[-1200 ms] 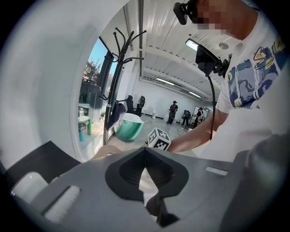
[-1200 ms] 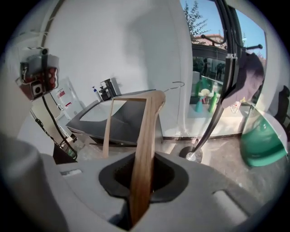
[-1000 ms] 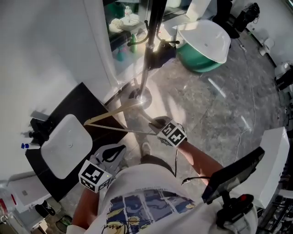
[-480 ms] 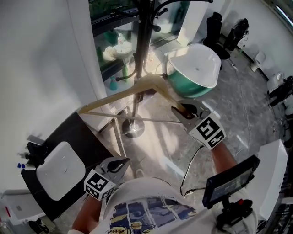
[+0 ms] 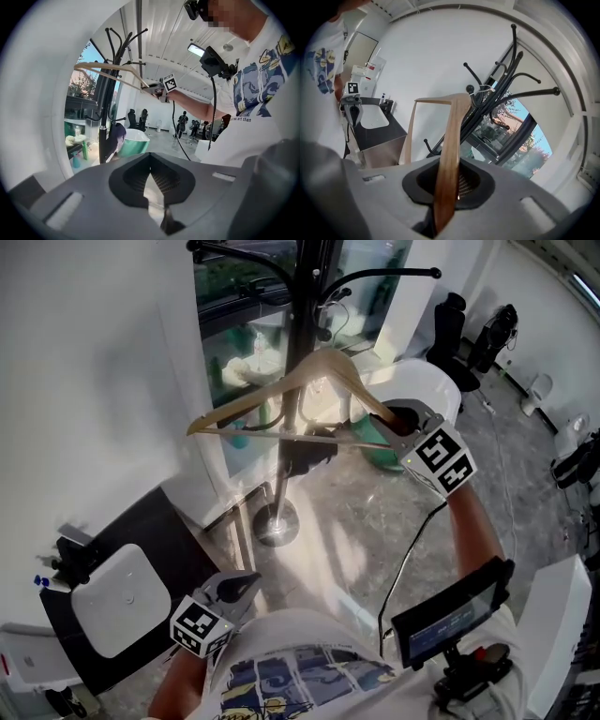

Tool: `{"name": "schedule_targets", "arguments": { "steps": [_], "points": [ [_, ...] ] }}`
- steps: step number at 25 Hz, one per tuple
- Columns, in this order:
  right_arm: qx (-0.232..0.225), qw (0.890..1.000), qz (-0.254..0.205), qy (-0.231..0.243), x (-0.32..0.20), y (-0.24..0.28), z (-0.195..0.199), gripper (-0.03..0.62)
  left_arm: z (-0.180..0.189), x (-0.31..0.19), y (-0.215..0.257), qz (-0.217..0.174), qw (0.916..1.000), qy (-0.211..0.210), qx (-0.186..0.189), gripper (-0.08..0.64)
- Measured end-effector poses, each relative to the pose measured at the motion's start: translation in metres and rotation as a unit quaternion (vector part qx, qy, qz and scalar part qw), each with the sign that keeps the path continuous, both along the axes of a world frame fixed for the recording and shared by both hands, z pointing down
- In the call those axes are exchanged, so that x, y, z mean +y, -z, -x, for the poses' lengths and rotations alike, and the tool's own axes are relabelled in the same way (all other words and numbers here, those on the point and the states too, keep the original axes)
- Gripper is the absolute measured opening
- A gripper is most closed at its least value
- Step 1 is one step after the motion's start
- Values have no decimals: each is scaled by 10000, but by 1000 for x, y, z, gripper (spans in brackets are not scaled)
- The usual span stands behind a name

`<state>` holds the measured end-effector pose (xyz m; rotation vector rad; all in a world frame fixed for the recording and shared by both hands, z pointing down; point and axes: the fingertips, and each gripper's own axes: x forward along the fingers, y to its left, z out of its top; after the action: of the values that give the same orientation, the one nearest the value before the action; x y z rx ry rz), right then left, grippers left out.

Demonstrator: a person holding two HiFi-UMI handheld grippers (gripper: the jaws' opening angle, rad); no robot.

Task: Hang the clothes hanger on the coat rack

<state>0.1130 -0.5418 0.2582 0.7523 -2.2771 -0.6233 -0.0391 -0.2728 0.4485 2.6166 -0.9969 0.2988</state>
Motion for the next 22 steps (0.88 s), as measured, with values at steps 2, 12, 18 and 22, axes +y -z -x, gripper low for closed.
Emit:
{"name": "schedule_targets", "arguments": {
  "steps": [2, 12, 18, 22],
  "points": [
    [134, 9999, 51, 53, -14, -11, 6, 44, 2, -2, 0, 3, 9999, 109, -1, 2],
    [257, 9993, -137, 248, -54, -48, 29, 46, 13, 3, -8, 141, 9987, 497, -50, 2],
    [283, 9993, -224, 93, -71, -63, 23, 48, 22, 13, -8, 215, 9976, 655, -88, 3],
    [57, 9995, -301, -30, -76, -64, 22, 52, 28, 22, -10, 293, 9970, 708, -144, 3]
  ]
}}
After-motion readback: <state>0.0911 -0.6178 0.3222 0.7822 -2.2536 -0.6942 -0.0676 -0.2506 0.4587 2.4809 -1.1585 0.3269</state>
